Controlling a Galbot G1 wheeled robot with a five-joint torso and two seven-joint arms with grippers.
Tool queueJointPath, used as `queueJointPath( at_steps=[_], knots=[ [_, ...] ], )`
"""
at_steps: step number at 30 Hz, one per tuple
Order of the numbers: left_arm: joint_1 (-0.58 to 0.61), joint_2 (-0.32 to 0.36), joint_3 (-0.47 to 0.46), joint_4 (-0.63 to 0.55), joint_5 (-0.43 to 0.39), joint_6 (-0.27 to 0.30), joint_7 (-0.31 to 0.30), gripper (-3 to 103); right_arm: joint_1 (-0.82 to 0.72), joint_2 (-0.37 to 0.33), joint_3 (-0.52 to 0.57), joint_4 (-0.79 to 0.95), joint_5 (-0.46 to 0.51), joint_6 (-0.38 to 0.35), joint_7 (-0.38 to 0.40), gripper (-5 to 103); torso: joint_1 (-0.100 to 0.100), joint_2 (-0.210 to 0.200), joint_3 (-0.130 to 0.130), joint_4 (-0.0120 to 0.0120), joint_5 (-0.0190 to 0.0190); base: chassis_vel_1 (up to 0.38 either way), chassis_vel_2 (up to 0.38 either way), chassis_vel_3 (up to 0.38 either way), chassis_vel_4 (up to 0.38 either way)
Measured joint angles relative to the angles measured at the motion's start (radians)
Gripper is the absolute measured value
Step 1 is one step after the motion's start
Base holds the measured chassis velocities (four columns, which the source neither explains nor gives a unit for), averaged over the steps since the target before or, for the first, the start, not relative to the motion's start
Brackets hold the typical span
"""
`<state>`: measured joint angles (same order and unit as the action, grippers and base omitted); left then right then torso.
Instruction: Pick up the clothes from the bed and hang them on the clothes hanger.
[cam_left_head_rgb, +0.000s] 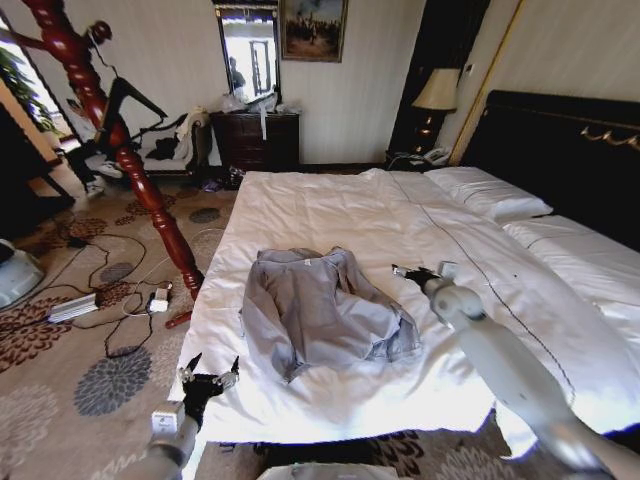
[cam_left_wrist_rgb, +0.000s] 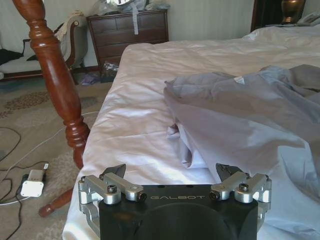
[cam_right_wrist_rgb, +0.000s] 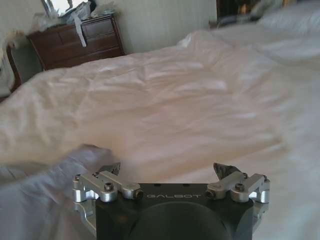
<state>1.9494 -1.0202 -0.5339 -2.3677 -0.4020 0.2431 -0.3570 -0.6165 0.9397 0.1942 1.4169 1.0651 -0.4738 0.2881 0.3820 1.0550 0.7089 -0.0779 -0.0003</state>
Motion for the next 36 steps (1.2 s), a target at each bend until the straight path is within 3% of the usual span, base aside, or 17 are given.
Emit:
queueJointPath(
  at_steps=[1, 6, 15, 20, 22, 24, 26, 33, 36],
  knots=[
    [0.000, 0.000, 0.000, 0.000, 0.000, 0.000, 0.000, 100, 0.000, 0.000, 0.000, 0.000, 0.000, 0.000, 0.000, 100, 0.000, 0.000, 0.000, 0.0000, 0.0000, 0.000, 0.000, 0.000, 0.000],
    [0.024, -0.019, -0.013, -0.011, 0.024, -0.003, 0.006, 100, 0.180, 0.136, -0.070, -0.249, 0.121, -0.035, 0.006, 100, 0.000, 0.000, 0.000, 0.0003, 0.0001, 0.000, 0.000, 0.000, 0.000],
    [0.019, -0.032, -0.012, -0.008, 0.026, -0.005, 0.008, 100, 0.251, 0.219, -0.137, -0.331, 0.107, -0.047, -0.024, 99, 0.000, 0.000, 0.000, 0.0000, 0.0000, 0.000, 0.000, 0.000, 0.000],
    [0.013, -0.034, -0.010, -0.008, 0.022, -0.005, 0.009, 100, 0.261, 0.225, -0.174, -0.341, 0.071, -0.052, -0.036, 79, 0.000, 0.000, 0.000, -0.0003, 0.0001, 0.000, 0.000, 0.000, 0.000],
    [0.013, -0.034, -0.010, -0.008, 0.021, -0.005, 0.010, 100, 0.263, 0.226, -0.185, -0.346, 0.052, -0.052, -0.039, 79, 0.000, 0.000, 0.000, -0.0002, 0.0003, 0.000, 0.000, 0.000, 0.000],
    [0.009, -0.034, -0.010, -0.008, 0.017, -0.009, 0.012, 100, 0.272, 0.234, -0.215, -0.370, -0.006, -0.052, -0.039, 57, 0.000, 0.000, 0.000, -0.0002, 0.0003, 0.000, 0.000, 0.000, 0.000],
    [0.009, -0.034, -0.010, -0.008, 0.014, -0.009, 0.012, 100, 0.273, 0.232, -0.222, -0.364, -0.007, -0.050, -0.038, 46, 0.000, 0.000, 0.000, 0.0001, 0.0002, 0.000, 0.000, 0.000, 0.000],
    [0.013, -0.039, -0.011, -0.022, 0.013, -0.013, 0.012, 100, 0.267, 0.227, -0.251, -0.331, -0.024, -0.047, -0.023, 24, 0.000, 0.000, 0.000, 0.0000, 0.0001, 0.000, 0.000, 0.000, 0.000],
    [0.017, -0.043, -0.011, -0.034, 0.013, -0.013, 0.011, 100, 0.259, 0.229, -0.269, -0.328, -0.043, -0.047, -0.016, 8, 0.000, 0.000, 0.000, -0.0001, 0.0002, 0.000, 0.000, 0.000, 0.000]
  ],
)
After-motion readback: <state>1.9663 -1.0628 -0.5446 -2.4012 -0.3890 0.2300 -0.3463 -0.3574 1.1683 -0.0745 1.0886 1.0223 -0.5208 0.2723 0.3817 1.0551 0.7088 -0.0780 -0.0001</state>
